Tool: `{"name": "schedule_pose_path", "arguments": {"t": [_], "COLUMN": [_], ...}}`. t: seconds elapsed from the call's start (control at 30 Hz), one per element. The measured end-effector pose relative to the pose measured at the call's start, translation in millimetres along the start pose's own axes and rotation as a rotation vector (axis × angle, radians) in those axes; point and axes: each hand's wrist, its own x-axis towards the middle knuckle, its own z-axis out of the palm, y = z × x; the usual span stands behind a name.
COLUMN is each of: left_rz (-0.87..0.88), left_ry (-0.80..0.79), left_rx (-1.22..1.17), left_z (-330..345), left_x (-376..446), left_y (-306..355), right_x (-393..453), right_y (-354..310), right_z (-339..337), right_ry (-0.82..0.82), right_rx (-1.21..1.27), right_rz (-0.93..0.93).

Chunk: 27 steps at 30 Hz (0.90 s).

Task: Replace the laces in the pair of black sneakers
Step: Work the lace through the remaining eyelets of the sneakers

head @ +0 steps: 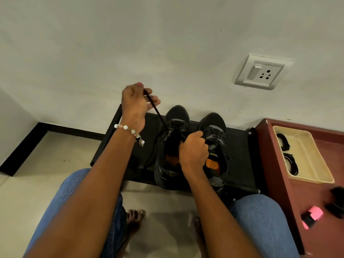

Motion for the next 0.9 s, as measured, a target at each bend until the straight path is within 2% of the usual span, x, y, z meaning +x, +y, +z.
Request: {"name": "schedule_pose_path", "arguments": {"t": [0.07, 0.1, 0.13, 0.23, 0.3, 0.33, 0.4, 0.63, 0.73, 0.9], "left_rz": [0.027, 0.027, 0.044, 0.217, 0.210, 0.177, 0.143, -0.126, -0.274, -0.311], "left_ry": [-0.044, -0.091, -0.150, -0.420, -0.611, -0.655, -0.630, -0.342, -0.268, -0.234], "left_rx": [0.039, 0.145, 0.315, 1.057, 1.395, 1.478, 1.508, 1.042, 0.638, -0.175], "left_z": [-3, -4, -5, -12, -14, -15, -14, -7, -4, -3], "left_x": [4, 4, 3, 4, -1, -4, -7, -12, -12, -11], "left_y": [0, -3, -7, -26, -38, -42, -46, -34, -21, -1], "right_x": [-1, -1, -1, -1, 2, 3, 5, 8, 8, 7], "right_y": [0, 1, 2, 1, 1, 1, 2, 5, 6, 5], "right_z": [0, -1, -1, -2, 0, 2, 6, 10, 11, 11], "right_ry": [-0.002, -0.004, -0.012, -0.062, -0.111, -0.135, -0.170, -0.272, -0.281, -0.286], "right_rx": [-0.022, -0.035, -0.044, -0.033, 0.020, 0.061, 0.144, 0.276, 0.288, 0.290], "right_rz": [-0.018, -0.032, -0.049, -0.097, -0.100, -0.091, -0.061, 0.040, 0.044, 0.047]}}
